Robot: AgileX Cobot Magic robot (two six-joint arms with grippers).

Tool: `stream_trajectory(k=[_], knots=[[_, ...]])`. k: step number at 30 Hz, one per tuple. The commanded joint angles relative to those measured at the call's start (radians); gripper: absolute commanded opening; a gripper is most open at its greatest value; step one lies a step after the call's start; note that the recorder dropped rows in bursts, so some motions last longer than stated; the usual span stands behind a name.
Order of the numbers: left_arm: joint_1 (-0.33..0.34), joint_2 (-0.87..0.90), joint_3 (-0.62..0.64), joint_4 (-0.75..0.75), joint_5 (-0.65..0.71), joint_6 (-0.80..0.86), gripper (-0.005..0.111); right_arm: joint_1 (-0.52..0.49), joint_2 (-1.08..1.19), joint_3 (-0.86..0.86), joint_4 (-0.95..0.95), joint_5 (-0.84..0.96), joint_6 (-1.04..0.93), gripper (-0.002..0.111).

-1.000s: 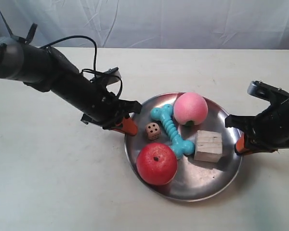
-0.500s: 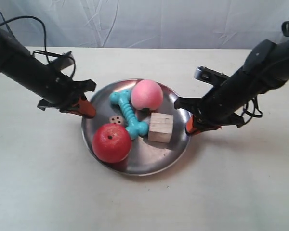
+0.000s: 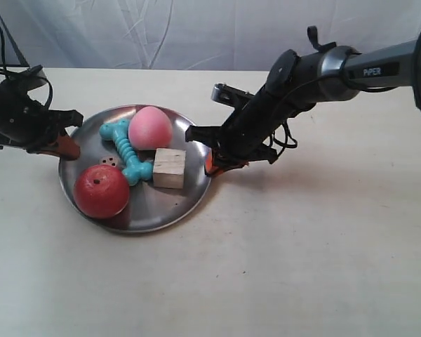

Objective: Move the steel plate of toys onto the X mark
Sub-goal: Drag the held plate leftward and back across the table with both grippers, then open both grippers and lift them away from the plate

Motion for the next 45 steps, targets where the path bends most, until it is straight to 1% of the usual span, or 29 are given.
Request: stream_trajectory(k=[1,12,15,16,18,21,22,26,29,31,33,38,42,45], knots=[[-0.016,-0.007,-0.004,-0.039,-0.029,-0.017,0.0,0.042,0.034,-0.047,0.075,0.038,-0.002,-0.001],[-0.018,0.087,0.014,-0.016,-0.057,-0.017,0.0,0.044,0.047,-0.047,0.049,0.04,-0.002,-0.001],[-0.018,0.093,0.014,-0.013,-0.071,-0.017,0.007,0.044,0.047,-0.047,0.027,0.036,-0.002,-0.001],[-0.018,0.093,0.014,-0.013,-0.071,-0.009,0.011,0.044,0.047,-0.047,0.02,0.036,-0.002,0.002],[-0.016,0.093,0.014,-0.017,-0.071,0.025,0.02,0.044,0.047,-0.047,0.014,0.034,-0.002,0.01],[-0.016,0.093,0.014,-0.029,-0.071,0.026,0.031,0.044,0.047,-0.047,0.016,0.034,-0.002,0.029],[-0.016,0.093,0.014,-0.033,-0.069,0.026,0.035,0.044,0.047,-0.047,0.014,0.034,-0.002,0.039],[-0.016,0.093,0.014,-0.023,-0.059,0.026,0.035,0.044,0.043,-0.047,0.004,0.049,-0.002,0.04],[-0.016,0.088,0.014,0.011,-0.057,0.026,0.035,0.042,0.022,-0.047,-0.05,0.048,0.005,0.04],[-0.016,0.068,0.014,0.085,-0.053,0.009,0.035,0.029,-0.006,-0.047,-0.104,0.051,0.03,0.04],[0.003,0.05,0.014,0.121,-0.053,-0.036,0.035,0.015,-0.024,-0.047,-0.123,0.067,0.033,0.04],[0.051,0.015,0.014,0.122,-0.036,-0.053,0.035,0.011,-0.032,-0.047,-0.174,0.104,0.05,0.04],[0.065,-0.027,0.014,0.126,-0.009,-0.072,0.028,0.011,-0.055,-0.047,-0.195,0.128,0.052,0.04],[0.065,-0.076,0.014,0.126,0.006,-0.072,0.015,0.011,-0.096,-0.047,-0.213,0.136,0.052,0.037]])
